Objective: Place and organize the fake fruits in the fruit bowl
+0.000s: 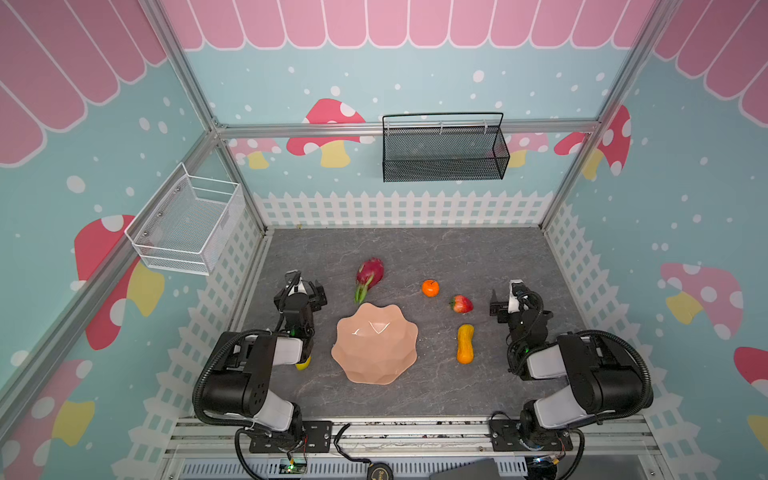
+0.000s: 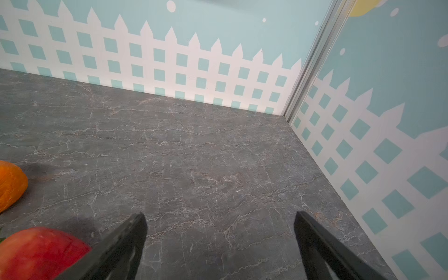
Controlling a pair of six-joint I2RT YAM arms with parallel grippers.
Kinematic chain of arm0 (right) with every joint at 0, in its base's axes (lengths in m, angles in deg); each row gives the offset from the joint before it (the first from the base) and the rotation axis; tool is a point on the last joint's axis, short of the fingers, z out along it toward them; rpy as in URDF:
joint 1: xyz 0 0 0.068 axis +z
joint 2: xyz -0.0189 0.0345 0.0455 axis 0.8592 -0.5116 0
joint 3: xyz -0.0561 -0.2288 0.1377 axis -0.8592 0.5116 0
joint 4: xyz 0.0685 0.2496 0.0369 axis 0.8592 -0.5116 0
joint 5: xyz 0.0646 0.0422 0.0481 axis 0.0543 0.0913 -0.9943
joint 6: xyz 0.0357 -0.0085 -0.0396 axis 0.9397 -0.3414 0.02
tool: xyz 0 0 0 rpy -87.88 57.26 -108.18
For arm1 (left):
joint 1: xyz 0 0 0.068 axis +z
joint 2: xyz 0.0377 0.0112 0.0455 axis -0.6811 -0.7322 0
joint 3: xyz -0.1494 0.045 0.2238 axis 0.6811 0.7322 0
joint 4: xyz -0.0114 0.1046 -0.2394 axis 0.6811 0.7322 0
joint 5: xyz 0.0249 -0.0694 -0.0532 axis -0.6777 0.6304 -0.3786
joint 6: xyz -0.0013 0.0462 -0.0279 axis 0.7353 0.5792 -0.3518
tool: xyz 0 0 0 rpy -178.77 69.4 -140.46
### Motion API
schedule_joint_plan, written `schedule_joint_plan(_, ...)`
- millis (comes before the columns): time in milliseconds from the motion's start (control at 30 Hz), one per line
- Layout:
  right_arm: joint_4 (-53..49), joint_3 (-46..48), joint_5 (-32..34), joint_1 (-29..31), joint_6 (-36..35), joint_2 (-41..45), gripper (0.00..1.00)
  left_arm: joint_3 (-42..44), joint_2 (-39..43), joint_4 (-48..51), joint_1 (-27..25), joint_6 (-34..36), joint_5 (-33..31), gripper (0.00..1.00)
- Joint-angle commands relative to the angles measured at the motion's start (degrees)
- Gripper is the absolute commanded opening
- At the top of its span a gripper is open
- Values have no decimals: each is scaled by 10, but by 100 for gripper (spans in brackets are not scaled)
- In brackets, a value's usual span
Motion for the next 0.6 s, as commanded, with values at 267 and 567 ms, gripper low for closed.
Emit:
schedule_joint_plan(267, 25, -2, -3, -2, -8, 3, 98, -8, -7, -11, -1, 7, -4, 100)
schedule_joint_plan(567, 8, -10, -31, -14, -4, 3, 98, -8, -6, -11, -2, 7, -4, 100)
